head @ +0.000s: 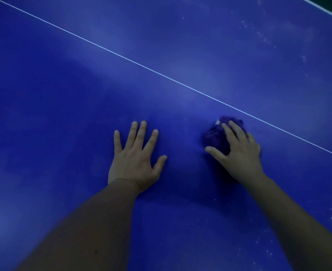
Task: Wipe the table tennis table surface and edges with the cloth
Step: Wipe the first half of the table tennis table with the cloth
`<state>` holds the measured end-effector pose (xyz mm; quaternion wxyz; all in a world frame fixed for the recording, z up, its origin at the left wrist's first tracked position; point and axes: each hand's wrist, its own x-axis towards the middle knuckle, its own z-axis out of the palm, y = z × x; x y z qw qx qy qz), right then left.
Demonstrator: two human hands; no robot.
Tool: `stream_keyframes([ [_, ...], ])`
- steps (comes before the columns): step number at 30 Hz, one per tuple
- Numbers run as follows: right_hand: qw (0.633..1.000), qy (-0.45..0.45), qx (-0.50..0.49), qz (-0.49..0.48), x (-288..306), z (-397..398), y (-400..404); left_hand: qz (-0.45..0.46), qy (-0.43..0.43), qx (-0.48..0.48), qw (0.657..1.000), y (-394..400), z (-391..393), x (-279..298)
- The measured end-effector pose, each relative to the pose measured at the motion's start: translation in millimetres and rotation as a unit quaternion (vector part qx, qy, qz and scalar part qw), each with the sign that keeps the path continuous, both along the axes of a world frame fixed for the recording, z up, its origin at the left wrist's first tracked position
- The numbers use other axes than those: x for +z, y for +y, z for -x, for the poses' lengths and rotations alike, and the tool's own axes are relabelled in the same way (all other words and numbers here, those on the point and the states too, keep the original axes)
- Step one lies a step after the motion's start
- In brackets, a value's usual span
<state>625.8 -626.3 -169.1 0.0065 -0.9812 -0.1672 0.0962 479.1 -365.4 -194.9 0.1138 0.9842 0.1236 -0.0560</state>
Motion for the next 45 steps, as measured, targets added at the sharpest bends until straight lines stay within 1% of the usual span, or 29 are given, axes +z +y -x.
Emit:
stream_keyframes([
  [2, 0.999, 0.016, -0.029, 0.011, -2.5, -0.1, -5.1, 0.002, 0.001, -0.001, 1.000, 0.0, 0.0, 0.3],
  [3, 0.999, 0.008, -0.033, 0.004, -3.1, -1.1, -2.2, 0.002, 0.000, -0.001, 1.000, 0.0, 0.1, 0.5],
  [6, 0.995, -0.057, -0.059, -0.053, -2.3, -15.7, 7.1, 0.000, 0.002, 0.000, 1.000, -0.7, 0.5, 1.3],
  [8, 0.988, -0.059, -0.114, -0.086, 1.2, -34.9, 15.9, 0.002, 0.003, 0.000, 1.000, -1.4, 0.7, 1.3],
  [10, 0.982, -0.052, -0.153, -0.097, 3.6, -47.1, 28.0, 0.001, 0.005, -0.001, 1.000, -1.7, 0.5, 1.0],
  [11, 0.983, -0.054, -0.148, -0.093, 4.0, -46.1, 34.4, 0.000, 0.003, 0.000, 1.000, -1.9, 0.3, 0.7],
  [13, 0.992, -0.044, -0.085, -0.085, 4.5, -28.5, 39.8, 0.001, -0.001, 0.000, 1.000, -1.5, 0.0, 0.6],
  [15, 0.997, -0.003, 0.006, -0.073, 3.7, 2.8, 26.5, 0.000, -0.004, -0.001, 1.000, -0.9, 0.0, 0.0],
  [17, 0.997, 0.028, 0.046, -0.060, 4.6, 27.3, 2.7, -0.001, -0.001, -0.001, 1.000, -0.2, 0.2, -0.2],
  [20, 0.997, 0.029, 0.002, -0.070, 7.5, 23.5, -18.3, -0.005, 0.002, -0.003, 1.000, -0.8, 0.0, -1.2],
  [22, 0.998, 0.034, -0.015, -0.051, 5.9, 14.2, -12.1, -0.006, 0.001, -0.006, 1.000, -1.7, 0.1, -1.1],
  [25, 0.999, 0.037, -0.008, -0.019, 1.0, 15.8, 11.1, -0.007, 0.001, -0.007, 1.000, -1.5, -0.2, -1.7],
  [27, 0.999, 0.021, 0.014, -0.026, -1.3, 33.1, 18.0, -0.008, 0.001, -0.010, 1.000, -0.4, 0.4, -1.5],
  [29, 0.997, 0.007, 0.062, -0.047, 0.2, 58.4, 12.5, -0.007, 0.002, -0.017, 1.000, 0.3, 1.0, -0.9],
  [32, 0.989, 0.020, 0.134, -0.054, 6.1, 79.8, -4.5, 0.002, -0.006, -0.034, 0.999, 1.1, 2.9, 0.8],
  [33, 0.990, 0.022, 0.129, -0.055, 7.5, 77.8, -5.2, 0.009, -0.012, -0.039, 0.999, 1.2, 3.5, 1.9],
  [34, 0.993, 0.026, 0.098, -0.061, 7.5, 74.6, -1.1, 0.015, -0.018, -0.046, 0.999, 1.8, 4.3, 2.9],
  [36, 0.996, 0.032, 0.006, -0.084, 3.4, 75.3, 18.2, 0.028, -0.025, -0.060, 0.997, 3.1, 6.1, 3.8],
  [37, 0.995, 0.032, -0.019, -0.091, 2.5, 82.8, 28.3, 0.037, -0.028, -0.064, 0.997, 3.8, 7.7, 4.4],
  [38, 0.995, 0.023, -0.014, -0.093, 1.7, 94.5, 33.9, 0.049, -0.029, -0.067, 0.996, 4.4, 8.6, 5.5],
  [39, 0.995, 0.013, 0.023, -0.098, 0.9, 109.1, 33.6, 0.063, -0.027, -0.068, 0.995, 5.5, 8.7, 7.1],
  [42, 0.979, 0.011, 0.181, -0.093, 2.8, 147.1, 4.5, 0.103, 0.000, -0.080, 0.991, 10.9, 10.8, 14.4],
  [43, 0.975, 0.020, 0.205, -0.085, 3.2, 149.2, -6.4, 0.113, 0.006, -0.090, 0.990, 12.3, 15.4, 17.6],
  [44, 0.977, 0.026, 0.198, -0.079, 3.6, 145.9, -13.4, 0.117, 0.008, -0.099, 0.988, 13.0, 22.9, 20.7],
  [45, 0.983, 0.029, 0.162, -0.079, 3.8, 139.2, -15.0, 0.114, 0.007, -0.106, 0.988, 12.2, 33.6, 23.5],
])
